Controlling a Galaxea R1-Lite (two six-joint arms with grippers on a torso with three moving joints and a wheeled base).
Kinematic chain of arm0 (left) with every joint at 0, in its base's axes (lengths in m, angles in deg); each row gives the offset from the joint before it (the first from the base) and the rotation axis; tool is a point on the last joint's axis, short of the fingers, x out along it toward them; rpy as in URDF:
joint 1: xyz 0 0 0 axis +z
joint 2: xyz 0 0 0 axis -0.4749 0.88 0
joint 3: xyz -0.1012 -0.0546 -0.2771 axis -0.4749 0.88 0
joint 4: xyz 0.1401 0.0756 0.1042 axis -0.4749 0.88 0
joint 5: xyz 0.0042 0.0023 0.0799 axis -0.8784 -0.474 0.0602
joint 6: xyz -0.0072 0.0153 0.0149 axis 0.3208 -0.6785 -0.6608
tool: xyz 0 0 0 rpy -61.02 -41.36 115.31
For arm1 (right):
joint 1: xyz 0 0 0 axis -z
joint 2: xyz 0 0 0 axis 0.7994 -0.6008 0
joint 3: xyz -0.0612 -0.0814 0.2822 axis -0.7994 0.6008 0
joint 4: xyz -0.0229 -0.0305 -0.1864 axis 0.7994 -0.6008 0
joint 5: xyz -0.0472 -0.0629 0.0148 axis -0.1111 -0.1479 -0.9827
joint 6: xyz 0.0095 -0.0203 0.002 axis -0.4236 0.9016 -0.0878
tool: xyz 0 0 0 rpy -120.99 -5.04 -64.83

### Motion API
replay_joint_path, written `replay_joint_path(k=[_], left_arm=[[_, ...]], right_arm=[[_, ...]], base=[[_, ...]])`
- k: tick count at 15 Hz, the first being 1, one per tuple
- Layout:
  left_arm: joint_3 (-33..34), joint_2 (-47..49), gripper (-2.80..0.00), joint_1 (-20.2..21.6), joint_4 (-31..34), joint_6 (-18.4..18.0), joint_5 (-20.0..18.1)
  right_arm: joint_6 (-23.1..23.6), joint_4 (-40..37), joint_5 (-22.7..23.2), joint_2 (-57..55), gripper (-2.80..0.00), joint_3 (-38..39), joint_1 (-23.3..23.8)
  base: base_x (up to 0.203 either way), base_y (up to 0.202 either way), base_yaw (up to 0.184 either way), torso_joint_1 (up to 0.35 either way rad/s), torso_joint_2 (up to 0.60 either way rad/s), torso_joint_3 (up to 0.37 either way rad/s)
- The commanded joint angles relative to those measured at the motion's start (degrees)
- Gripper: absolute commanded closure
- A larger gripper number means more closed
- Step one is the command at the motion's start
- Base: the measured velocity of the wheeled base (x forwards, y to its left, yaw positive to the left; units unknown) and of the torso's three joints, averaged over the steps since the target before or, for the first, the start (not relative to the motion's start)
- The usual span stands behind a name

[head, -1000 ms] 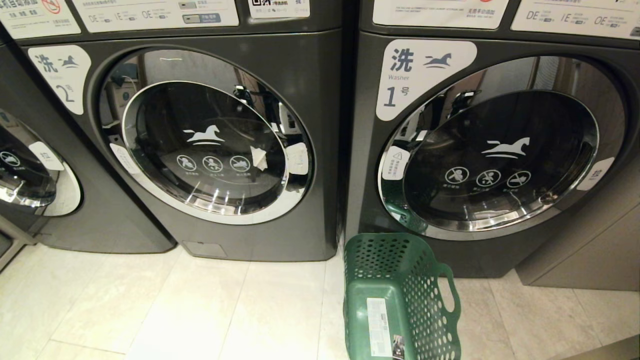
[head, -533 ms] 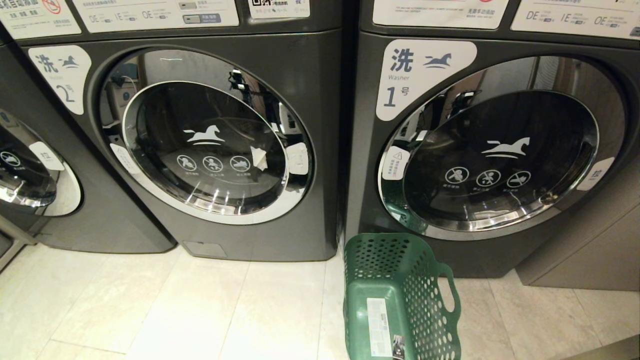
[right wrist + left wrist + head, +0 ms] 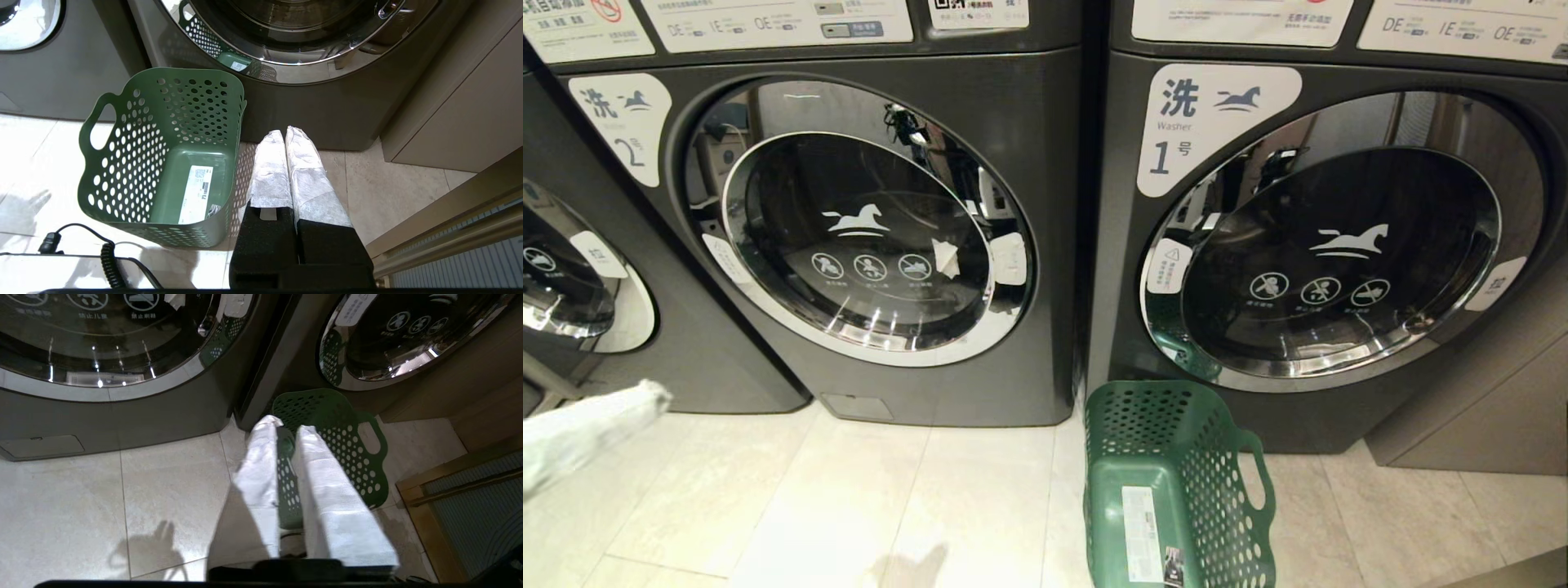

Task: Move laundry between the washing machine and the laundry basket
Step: Open the lid of the washing machine

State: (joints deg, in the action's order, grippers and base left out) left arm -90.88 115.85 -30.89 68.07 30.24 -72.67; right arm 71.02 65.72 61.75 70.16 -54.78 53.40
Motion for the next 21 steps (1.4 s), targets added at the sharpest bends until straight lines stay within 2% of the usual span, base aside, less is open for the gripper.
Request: replay_joint_path(k=[1, 3, 5, 7, 9, 11, 14, 17, 19, 21], left_arm=[[0.8, 17.5, -2.80, -0.1, -9.3, 0.5, -0.7], [1.0, 27.6, -2.80, -0.8, -18.3, 0.8, -2.0], [0.8, 36.1, -2.80, -1.7, -26.0, 0.3, -2.9], [-0.6, 43.8, -2.80, -2.4, -32.8, -3.3, -3.1], [-4.9, 50.2, -2.80, -3.2, -39.7, -7.3, -3.6], [-7.5, 51.5, -2.80, -4.3, -43.4, -9.6, -3.7], [-6.1, 53.3, -2.80, -5.8, -44.5, -10.4, -3.4], [-6.5, 60.8, -2.80, -7.2, -54.0, -11.9, -2.5], [-9.6, 66.6, -2.80, -8.4, -60.6, -12.2, -0.6], [-16.0, 71.2, -2.80, -9.0, -63.2, -12.2, 0.2]], right_arm=[[-0.6, 0.0, -0.1, -0.1, 0.00, -0.1, 0.0], [-3.9, 0.2, -0.2, -0.1, 0.00, -0.1, 0.0], [-4.6, 0.3, -0.5, -0.1, 0.00, -0.1, 0.0], [-4.6, 0.3, -0.5, -0.1, 0.00, -0.1, 0.0], [-4.6, 0.3, -0.5, -0.1, 0.00, -0.1, 0.0], [-4.6, 0.3, -0.5, -0.1, 0.00, -0.1, 0.0], [-4.6, 0.3, -0.5, -0.1, 0.00, -0.1, -0.1], [-4.6, 0.3, -0.5, -0.1, 0.00, -0.1, 0.0], [-4.6, 0.3, -0.5, -0.1, 0.00, 0.0, 0.0], [-4.6, 0.3, -0.5, -0.1, 0.00, -0.1, 0.0]], base=[[0.000, 0.000, 0.000, 0.000, 0.00, 0.000], [0.000, 0.000, 0.000, 0.000, 0.00, 0.000], [0.000, 0.000, 0.000, 0.000, 0.00, 0.000], [0.000, 0.000, 0.000, 0.000, 0.00, 0.000], [0.000, 0.000, 0.000, 0.000, 0.00, 0.000], [0.000, 0.000, 0.000, 0.000, 0.00, 0.000], [0.000, 0.000, 0.000, 0.000, 0.00, 0.000], [0.000, 0.000, 0.000, 0.000, 0.00, 0.000], [0.000, 0.000, 0.000, 0.000, 0.00, 0.000], [0.000, 0.000, 0.000, 0.000, 0.00, 0.000]])
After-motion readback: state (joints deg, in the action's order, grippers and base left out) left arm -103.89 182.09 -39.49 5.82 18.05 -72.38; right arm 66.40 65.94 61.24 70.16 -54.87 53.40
